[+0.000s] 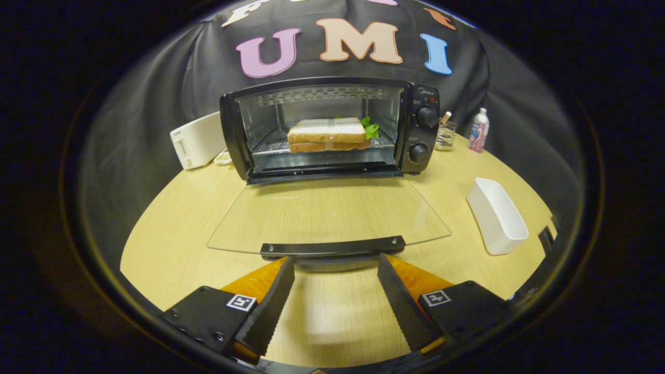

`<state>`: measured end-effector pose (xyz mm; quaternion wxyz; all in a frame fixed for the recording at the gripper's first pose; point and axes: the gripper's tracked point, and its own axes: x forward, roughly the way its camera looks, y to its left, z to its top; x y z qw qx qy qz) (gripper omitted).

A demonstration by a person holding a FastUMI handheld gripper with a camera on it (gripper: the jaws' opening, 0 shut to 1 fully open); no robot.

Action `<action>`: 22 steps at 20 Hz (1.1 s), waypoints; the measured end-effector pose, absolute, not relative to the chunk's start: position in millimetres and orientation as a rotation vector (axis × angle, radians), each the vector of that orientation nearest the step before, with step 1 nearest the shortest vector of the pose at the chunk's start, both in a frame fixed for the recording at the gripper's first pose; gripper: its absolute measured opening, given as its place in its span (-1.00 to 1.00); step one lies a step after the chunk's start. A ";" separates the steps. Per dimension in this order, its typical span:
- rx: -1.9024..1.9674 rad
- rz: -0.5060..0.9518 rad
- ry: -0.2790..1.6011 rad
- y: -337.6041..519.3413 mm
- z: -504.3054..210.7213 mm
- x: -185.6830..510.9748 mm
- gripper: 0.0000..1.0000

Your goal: Open the toaster oven, put the food inside, and close the toaster oven door.

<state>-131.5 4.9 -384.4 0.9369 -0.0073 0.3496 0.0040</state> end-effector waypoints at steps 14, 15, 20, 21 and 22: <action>0.043 0.043 0.521 14.2 -311.8 -104.2 1.00; 0.041 0.042 0.508 14.5 -307.7 -101.6 1.00; 0.040 0.042 0.466 16.0 -293.8 -86.8 1.00; 0.045 0.050 0.466 18.7 -296.6 -79.9 1.00; 0.036 0.058 0.502 22.1 -307.0 -74.9 1.00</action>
